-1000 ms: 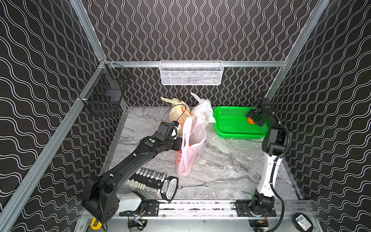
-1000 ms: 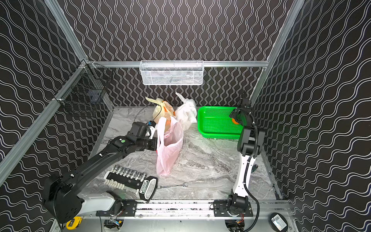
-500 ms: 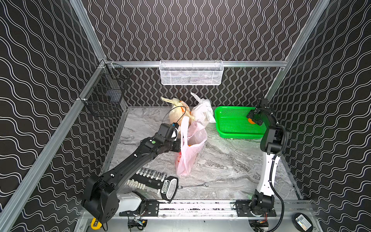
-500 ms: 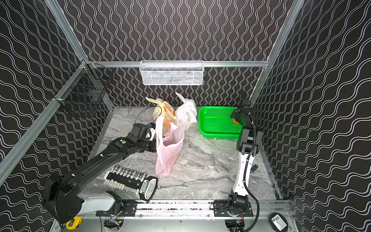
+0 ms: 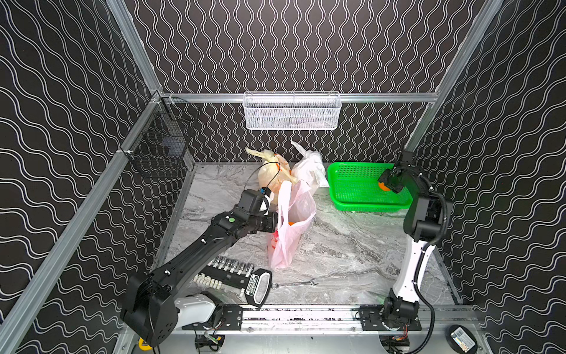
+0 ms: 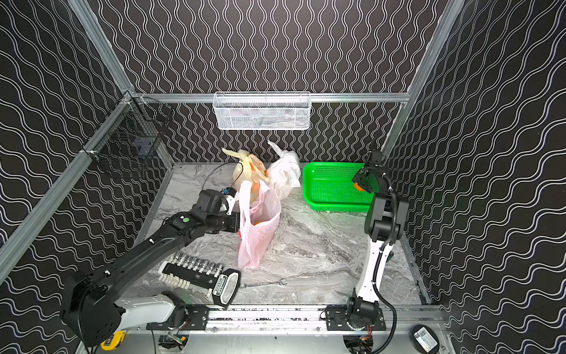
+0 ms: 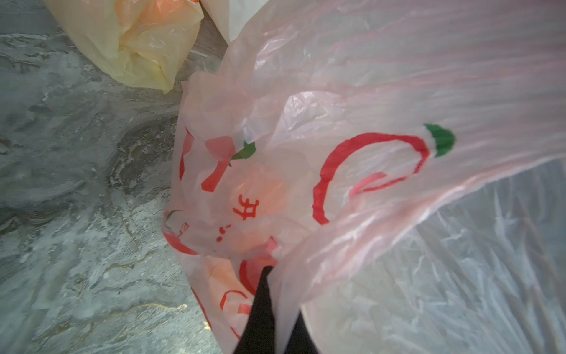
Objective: Place the oranges into plastic bags & tie knots
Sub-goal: Pick up the orange from the basket, then place the orange in the plastic bag.
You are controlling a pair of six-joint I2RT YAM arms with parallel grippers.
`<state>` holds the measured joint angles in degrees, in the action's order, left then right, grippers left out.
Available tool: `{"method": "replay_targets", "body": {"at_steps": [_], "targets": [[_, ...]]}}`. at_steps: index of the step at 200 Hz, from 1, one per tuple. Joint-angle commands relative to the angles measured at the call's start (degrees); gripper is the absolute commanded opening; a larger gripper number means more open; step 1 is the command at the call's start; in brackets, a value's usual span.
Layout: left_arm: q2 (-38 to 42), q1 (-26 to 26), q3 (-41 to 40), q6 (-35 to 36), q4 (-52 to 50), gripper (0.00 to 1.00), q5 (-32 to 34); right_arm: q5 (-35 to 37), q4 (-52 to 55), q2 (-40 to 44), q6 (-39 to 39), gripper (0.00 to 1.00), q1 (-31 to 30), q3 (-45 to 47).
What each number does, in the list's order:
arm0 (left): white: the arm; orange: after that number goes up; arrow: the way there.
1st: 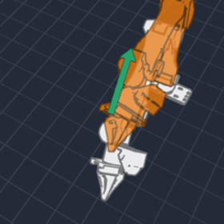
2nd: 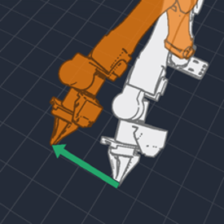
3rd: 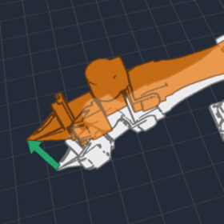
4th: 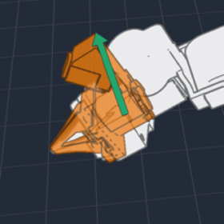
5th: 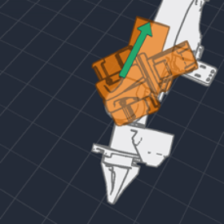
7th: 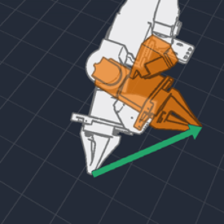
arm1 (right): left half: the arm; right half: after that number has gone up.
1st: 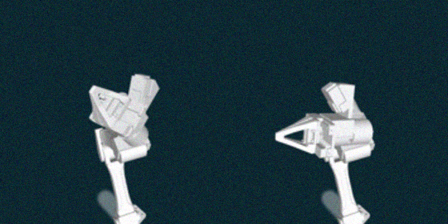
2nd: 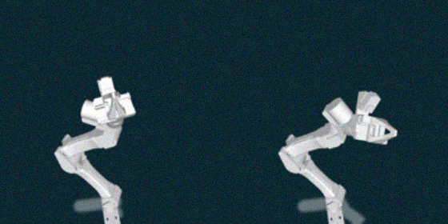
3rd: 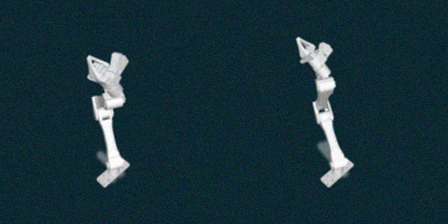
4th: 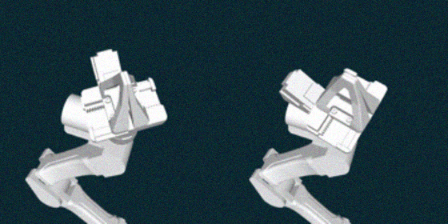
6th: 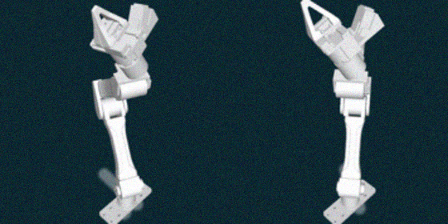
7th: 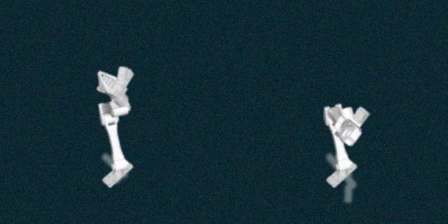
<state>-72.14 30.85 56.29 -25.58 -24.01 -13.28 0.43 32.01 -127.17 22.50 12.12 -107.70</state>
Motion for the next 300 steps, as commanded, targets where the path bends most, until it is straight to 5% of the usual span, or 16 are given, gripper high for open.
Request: {"method": "replay_targets", "body": {"at_steps": [1,29,66,162,207,265,300], "targets": [[0.03,-1.17,-1.01,-3.74,6.70,0.00,-7.12,-3.96,-5.02,7.27,4.33,0.53,-0.08,6.37],[-0.52,-3.36,-2.63,-7.10,13.46,0.00,-14.41,-10.09,-9.39,17.30,6.10,0.51,-2.02,17.57],[-2.48,-3.70,-0.14,-6.28,12.85,0.00,-15.86,-15.02,-10.15,31.24,6.38,0.50,-8.72,29.24],[-3.52,-7.19,0.07,-7.41,13.82,0.00,-18.73,-22.87,-16.21,61.03,5.83,0.46,-38.88,46.54],[-3.75,-7.32,0.23,-5.39,12.15,0.00,-18.15,-29.40,-24.51,57.72,4.63,0.48,-46.62,44.47],[-1.95,-8.18,-0.39,-4.96,11.39,0.00,-16.54,-17.14,-20.59,45.81,3.79,0.49,-50.17,38.66],[-3.20,-8.50,0.81,-3.39,8.60,0.00,-15.36,-18.72,-23.03,45.79,4.65,0.74,-50.35,39.99]]}}
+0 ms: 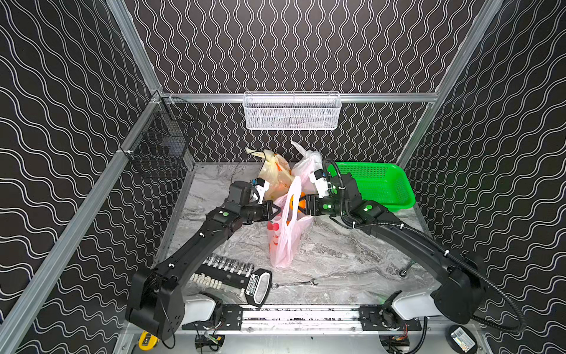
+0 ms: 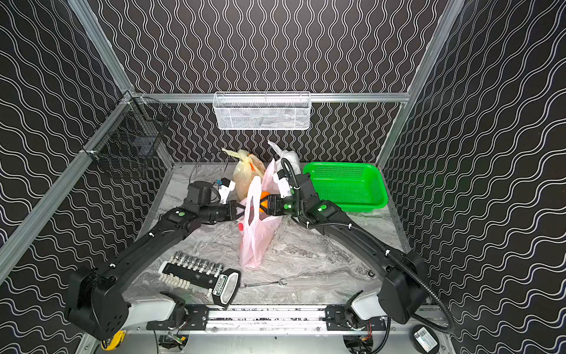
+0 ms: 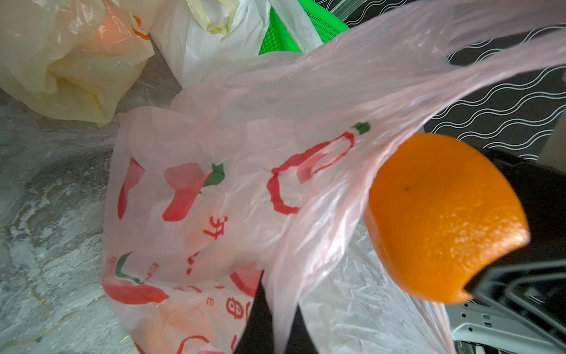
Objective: Place the oranges into plastic bags & tie knots
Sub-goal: Place the orange in the plastic bag, then adjust the plastic bag at the center of the board.
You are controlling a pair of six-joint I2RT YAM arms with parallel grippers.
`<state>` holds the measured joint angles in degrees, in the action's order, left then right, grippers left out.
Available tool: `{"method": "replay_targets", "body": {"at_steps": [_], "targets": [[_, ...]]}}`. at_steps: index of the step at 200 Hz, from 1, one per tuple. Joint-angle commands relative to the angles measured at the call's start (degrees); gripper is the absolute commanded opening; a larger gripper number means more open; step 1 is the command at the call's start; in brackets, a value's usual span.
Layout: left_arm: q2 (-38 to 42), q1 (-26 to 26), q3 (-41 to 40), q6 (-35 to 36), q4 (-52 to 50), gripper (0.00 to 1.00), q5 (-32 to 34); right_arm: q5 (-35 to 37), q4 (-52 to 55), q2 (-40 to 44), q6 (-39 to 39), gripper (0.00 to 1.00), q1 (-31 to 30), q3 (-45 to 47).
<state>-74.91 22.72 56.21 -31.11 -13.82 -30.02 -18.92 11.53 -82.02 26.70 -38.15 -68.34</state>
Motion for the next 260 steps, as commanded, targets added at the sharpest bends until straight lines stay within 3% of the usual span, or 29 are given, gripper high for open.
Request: {"method": "replay_targets", "body": {"at_steps": [1,27,87,97,121,156,182,202,232,260], "targets": [[-0.37,-0.38,0.91,2.17,-1.61,0.00,1.42,0.72,-2.60,0.72,0.50,0.75,-0.08,0.69],[-0.01,-1.31,0.79,2.43,-1.95,0.00,2.19,4.73,-4.10,5.27,0.20,0.84,-0.08,3.76],[-1.35,-1.92,2.57,7.13,-4.50,0.00,1.00,21.50,-6.87,17.24,-0.60,0.92,-0.08,12.47],[-1.54,-1.89,2.85,8.10,-4.54,0.00,0.07,20.82,-7.66,18.00,-2.09,1.00,-0.07,12.42],[-2.09,-1.90,3.72,9.29,-4.98,0.00,-0.31,20.43,-3.45,16.36,-9.02,0.98,-0.12,7.45],[-2.15,-1.99,3.88,9.34,-4.46,0.00,-0.10,9.39,-4.58,19.67,-16.12,0.98,-0.07,7.01],[-2.23,-1.98,3.70,9.32,-3.84,0.00,-0.85,4.60,-7.29,19.81,-16.22,0.99,-0.08,5.39],[-2.01,-1.99,3.74,9.47,-4.02,0.00,-0.44,6.42,-7.58,18.42,-14.23,1.00,-0.08,2.71],[-1.64,-1.98,3.53,9.48,-4.12,0.00,-0.05,11.46,-6.71,15.98,-11.64,0.93,-0.08,-1.57],[-1.55,-2.02,3.63,9.66,-4.10,0.00,-0.21,9.91,-2.06,12.30,-11.82,0.80,-0.03,-6.48]]}}
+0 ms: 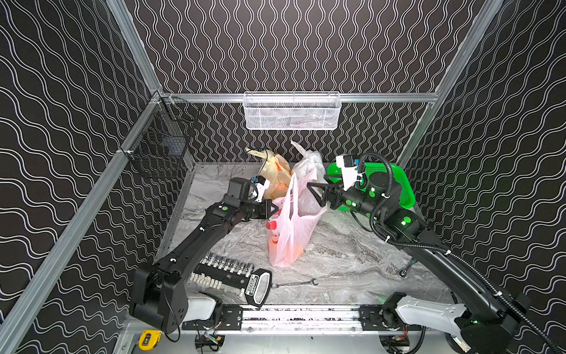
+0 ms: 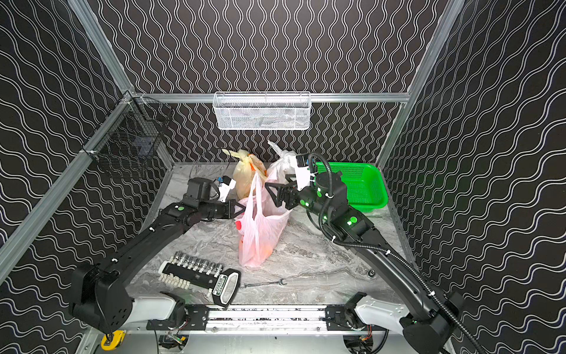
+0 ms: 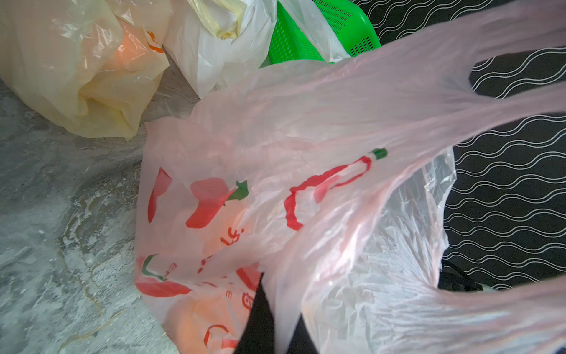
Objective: Place the oranges into plastic bags & tie knots
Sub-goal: Adjust the plastic bag at the center of the board.
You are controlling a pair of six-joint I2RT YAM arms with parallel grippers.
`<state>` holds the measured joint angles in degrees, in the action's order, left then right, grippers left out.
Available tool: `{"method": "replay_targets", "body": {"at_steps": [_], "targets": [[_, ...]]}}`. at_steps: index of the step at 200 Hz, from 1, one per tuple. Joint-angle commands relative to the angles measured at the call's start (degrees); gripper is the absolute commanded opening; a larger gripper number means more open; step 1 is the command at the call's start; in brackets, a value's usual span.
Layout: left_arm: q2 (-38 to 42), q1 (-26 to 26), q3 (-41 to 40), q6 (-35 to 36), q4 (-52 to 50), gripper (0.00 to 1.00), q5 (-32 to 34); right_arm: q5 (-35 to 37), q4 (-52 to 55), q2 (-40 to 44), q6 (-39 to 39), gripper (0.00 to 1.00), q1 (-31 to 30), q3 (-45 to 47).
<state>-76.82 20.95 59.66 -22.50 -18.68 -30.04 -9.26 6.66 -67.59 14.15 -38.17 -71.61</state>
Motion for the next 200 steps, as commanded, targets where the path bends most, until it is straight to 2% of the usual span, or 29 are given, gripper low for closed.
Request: {"method": "replay_targets", "body": {"at_steps": [1,41,78,94,114,126,159,200], "targets": [[0.35,-0.23,0.19,1.05,0.75,0.00,-0.19,0.27,3.00,-2.25,0.67,0.80,0.06,-3.37],[0.00,-0.28,0.63,1.18,0.83,0.00,-0.55,2.87,9.20,-5.59,0.56,0.68,-0.02,-7.52],[0.31,-0.21,0.32,0.84,1.36,0.00,-0.98,5.53,9.47,-6.83,1.96,0.47,0.51,-8.01],[0.39,-0.21,0.39,1.10,1.02,0.00,-0.90,5.29,8.41,-6.94,2.26,0.48,0.51,-8.18],[0.67,-0.22,0.39,1.25,0.58,0.00,-0.60,5.28,8.26,-7.45,2.19,0.62,0.64,-9.04],[0.84,-0.22,0.36,1.23,0.56,0.00,-0.51,5.45,8.48,-7.95,2.50,0.62,0.77,-9.57],[0.82,-0.22,0.55,0.97,0.59,0.00,-0.46,5.68,9.94,-9.27,2.96,0.46,0.86,-10.86],[0.69,-0.21,0.79,0.87,0.48,0.00,-0.46,4.52,8.56,-8.26,2.94,0.18,0.91,-9.84]]}}
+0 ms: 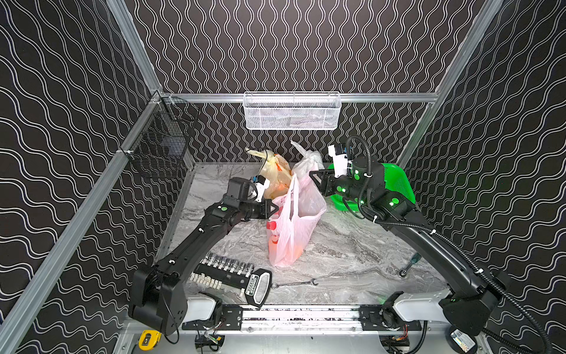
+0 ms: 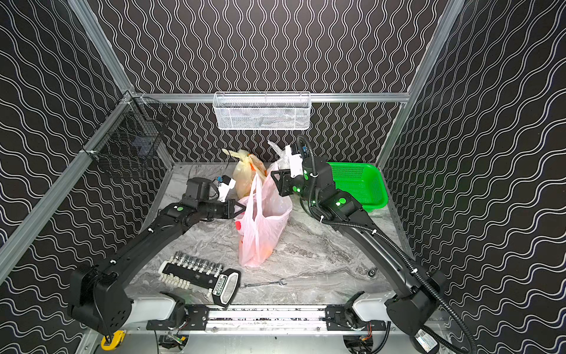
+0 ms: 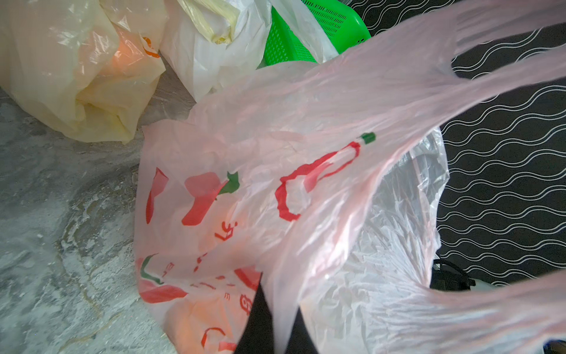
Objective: Place the oranges into plastic bags & tie knots
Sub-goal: Adjust the plastic bag at the center of the board.
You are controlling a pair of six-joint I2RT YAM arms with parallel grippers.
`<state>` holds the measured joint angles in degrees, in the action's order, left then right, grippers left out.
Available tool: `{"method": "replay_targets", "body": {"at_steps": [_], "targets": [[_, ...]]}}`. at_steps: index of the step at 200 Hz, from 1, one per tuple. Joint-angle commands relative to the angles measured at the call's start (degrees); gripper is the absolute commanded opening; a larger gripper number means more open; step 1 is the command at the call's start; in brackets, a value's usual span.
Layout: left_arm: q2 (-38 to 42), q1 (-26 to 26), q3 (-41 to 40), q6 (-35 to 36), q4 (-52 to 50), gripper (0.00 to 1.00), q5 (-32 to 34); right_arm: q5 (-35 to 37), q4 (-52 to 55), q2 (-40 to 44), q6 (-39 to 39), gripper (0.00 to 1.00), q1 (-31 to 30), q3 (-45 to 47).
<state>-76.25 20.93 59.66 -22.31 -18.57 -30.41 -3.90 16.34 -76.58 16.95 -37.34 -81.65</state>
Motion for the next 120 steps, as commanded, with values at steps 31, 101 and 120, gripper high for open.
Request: {"method": "replay_targets", "body": {"at_steps": [31,101,120], "targets": [[0.91,-0.23,2.78,0.41,-0.47,0.02,-0.23,-1.33,-0.88,0.81,0.40,0.05,0.08,0.34],[10.19,1.62,12.96,5.17,-14.81,0.76,12.02,1.76,0.61,0.43,1.06,0.00,0.23,0.24],[12.50,8.84,14.33,6.45,-15.49,0.86,15.35,1.74,0.76,0.59,1.44,0.00,0.47,0.09]]}}
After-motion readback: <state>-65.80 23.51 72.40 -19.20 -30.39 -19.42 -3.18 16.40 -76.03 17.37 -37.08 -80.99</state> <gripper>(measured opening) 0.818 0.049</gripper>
